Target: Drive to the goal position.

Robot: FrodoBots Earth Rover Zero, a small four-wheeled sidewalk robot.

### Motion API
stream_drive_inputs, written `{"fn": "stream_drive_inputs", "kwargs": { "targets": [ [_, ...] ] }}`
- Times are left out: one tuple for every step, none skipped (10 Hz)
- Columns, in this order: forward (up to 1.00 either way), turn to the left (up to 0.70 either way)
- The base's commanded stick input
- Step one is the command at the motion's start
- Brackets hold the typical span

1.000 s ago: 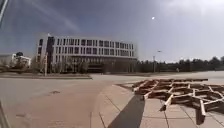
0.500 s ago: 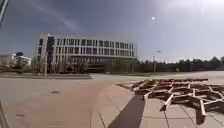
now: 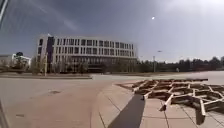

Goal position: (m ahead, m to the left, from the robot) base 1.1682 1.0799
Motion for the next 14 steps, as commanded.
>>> {"fn": "stream_drive_inputs", "kwargs": {
  "targets": [
    [0.05,0.0],
    [0.05,0.0],
    [0.05,0.0],
    [0.05,0.0],
    [0.05,0.0],
    [0.05,0.0],
    [0.05,0.0],
    [0.05,0.0],
    [0.05,0.0],
    [0.05,0.0],
    [0.05,0.0],
    [0.05,0.0],
    [0.05,0.0],
    [0.05,0.0]
  ]
}}
